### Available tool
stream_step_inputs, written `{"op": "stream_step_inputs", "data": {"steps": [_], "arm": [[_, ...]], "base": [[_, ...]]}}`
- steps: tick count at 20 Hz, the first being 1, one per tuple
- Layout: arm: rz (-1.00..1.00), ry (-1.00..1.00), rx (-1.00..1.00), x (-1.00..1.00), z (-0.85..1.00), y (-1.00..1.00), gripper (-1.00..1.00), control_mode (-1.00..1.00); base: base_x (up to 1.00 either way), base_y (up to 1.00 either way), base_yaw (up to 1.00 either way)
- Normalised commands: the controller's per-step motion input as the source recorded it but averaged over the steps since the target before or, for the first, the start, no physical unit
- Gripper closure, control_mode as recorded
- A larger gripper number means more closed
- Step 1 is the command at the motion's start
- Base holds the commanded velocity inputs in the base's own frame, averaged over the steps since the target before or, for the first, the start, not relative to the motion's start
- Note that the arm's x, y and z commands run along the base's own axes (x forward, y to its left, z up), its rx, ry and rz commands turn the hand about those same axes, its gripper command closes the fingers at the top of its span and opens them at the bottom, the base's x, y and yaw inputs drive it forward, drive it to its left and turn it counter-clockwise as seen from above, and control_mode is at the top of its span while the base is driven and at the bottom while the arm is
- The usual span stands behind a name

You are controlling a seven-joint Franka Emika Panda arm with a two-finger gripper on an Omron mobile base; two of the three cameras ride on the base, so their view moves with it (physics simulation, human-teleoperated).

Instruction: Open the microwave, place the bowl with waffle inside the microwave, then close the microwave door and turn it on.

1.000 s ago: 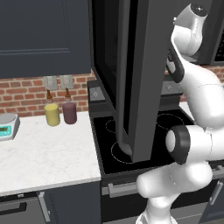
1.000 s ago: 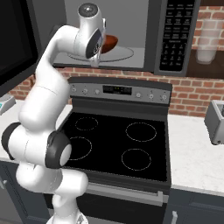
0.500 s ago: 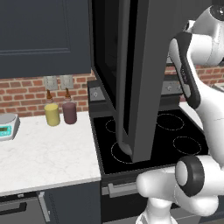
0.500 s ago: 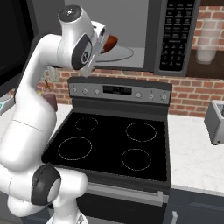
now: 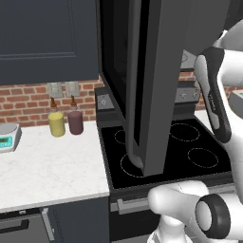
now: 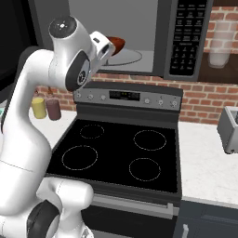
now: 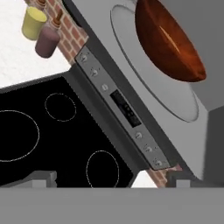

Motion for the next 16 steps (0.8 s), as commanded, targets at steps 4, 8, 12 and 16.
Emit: {"op": "stream_step_inputs", "data": {"steps": [4,8,12,16], "arm": [[-0.07,-0.1,0.21,-0.18,-0.03,0.0,-1.0,-1.0],[-0.06,-0.07,0.15,-0.14,-0.14,0.01,-1.0,-1.0],[-0.06,-0.05,0.11,-0.28,-0.11,0.04,-1.0,-1.0],[-0.11,0.0,0.1,-0.89,0.0,0.01,-1.0,-1.0]], "base": [[0.0,0.0,0.0],[0.0,0.0,0.0],[0.0,0.0,0.0],[0.0,0.0,0.0]]}}
